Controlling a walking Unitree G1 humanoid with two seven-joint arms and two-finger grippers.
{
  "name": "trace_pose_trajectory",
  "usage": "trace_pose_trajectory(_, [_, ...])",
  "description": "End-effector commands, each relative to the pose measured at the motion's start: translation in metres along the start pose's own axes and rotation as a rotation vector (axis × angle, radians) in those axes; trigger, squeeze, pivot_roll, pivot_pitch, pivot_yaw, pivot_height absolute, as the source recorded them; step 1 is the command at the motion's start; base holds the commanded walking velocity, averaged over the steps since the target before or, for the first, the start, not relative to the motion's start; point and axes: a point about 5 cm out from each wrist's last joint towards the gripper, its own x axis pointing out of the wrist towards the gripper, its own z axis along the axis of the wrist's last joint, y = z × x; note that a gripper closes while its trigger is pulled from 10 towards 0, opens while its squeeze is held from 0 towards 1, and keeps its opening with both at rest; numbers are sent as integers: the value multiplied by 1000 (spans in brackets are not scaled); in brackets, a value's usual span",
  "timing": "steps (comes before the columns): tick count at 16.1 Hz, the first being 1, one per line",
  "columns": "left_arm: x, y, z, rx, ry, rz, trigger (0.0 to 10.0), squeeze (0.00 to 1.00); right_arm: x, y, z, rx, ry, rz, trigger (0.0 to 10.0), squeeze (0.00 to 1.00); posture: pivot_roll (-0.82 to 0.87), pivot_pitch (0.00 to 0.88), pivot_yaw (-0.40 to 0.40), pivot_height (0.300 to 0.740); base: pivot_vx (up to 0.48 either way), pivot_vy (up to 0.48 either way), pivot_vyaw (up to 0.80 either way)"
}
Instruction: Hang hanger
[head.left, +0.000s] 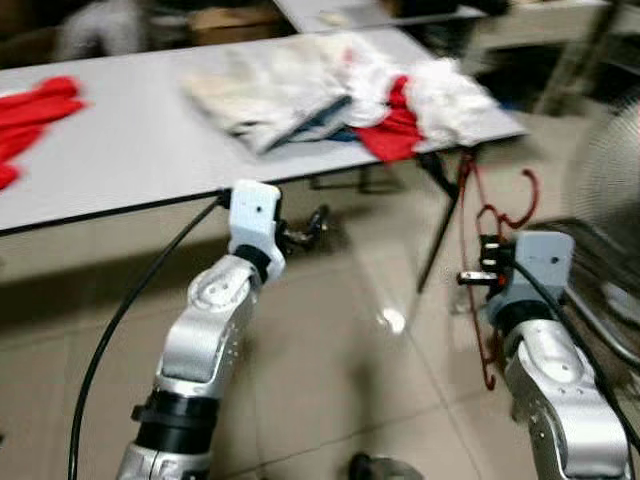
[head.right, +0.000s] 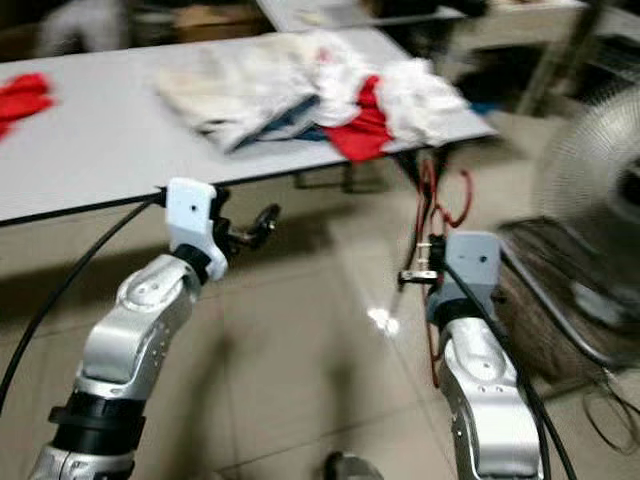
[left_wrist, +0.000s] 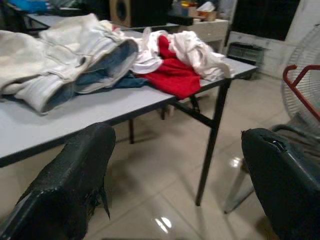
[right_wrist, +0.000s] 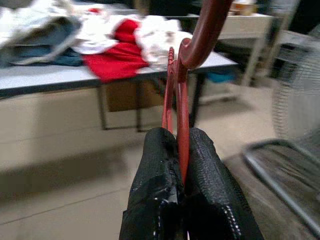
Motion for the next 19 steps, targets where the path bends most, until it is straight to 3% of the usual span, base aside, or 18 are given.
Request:
trace_pose_trajectory(1, [-1, 5, 2, 5, -4, 12, 10000, 616, 0, 2, 3, -2, -24, 7, 10000, 0, -54, 36, 21, 740, 0, 0, 0])
trace_pose_trajectory(4, [-2, 5, 0, -4, -1, 25, 10000, 624, -1, 1, 3, -19, -14, 24, 10000, 0, -70, 38, 15, 740, 0, 0, 0])
trace_pose_trajectory(11, [-2, 3, -3, 8, 8, 1, 10000, 624, -5, 2, 0, 25, 24, 25, 10000, 0, -81, 44, 27, 740, 277, 0, 0])
trace_pose_trajectory(19, [-5, 1, -5, 0, 13, -2, 10000, 631, -8, 0, -1, 13, 17, 0, 10000, 0, -81, 49, 27, 740, 323, 0, -698])
